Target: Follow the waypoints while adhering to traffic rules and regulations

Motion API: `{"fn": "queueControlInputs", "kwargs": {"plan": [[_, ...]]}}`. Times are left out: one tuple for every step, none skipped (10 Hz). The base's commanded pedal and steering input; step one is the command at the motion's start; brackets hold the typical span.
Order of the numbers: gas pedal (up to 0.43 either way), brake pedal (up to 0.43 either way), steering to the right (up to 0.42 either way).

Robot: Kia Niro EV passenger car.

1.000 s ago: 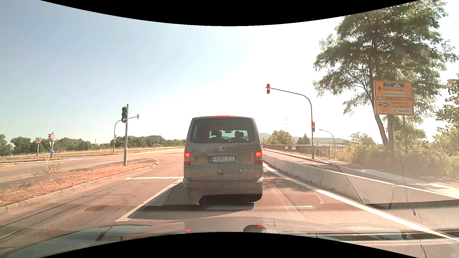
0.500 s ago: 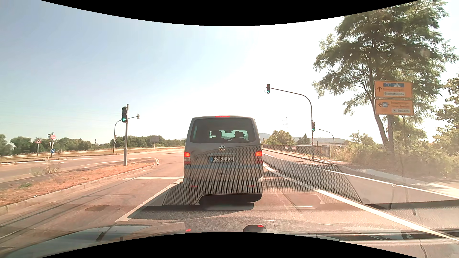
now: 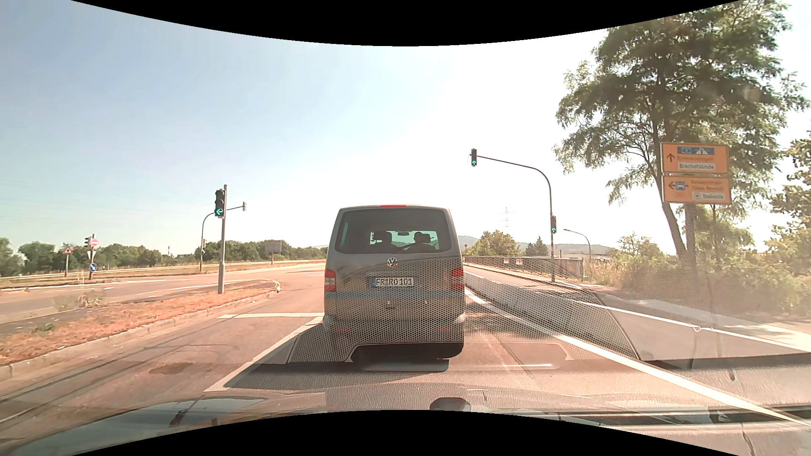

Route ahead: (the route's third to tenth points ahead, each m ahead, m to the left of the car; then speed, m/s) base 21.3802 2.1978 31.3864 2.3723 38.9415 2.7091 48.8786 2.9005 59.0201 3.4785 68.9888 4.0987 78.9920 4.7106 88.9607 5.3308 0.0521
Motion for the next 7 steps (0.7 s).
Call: {"fn": "queueControlInputs", "kwargs": {"plan": [[0.000, 0.000, -0.005], [0.000, 0.000, -0.005], [0.000, 0.000, -0.005], [0.000, 0.000, -0.005], [0.000, 0.000, -0.005], [0.000, 0.000, -0.005], [0.039, 0.000, -0.005]]}}
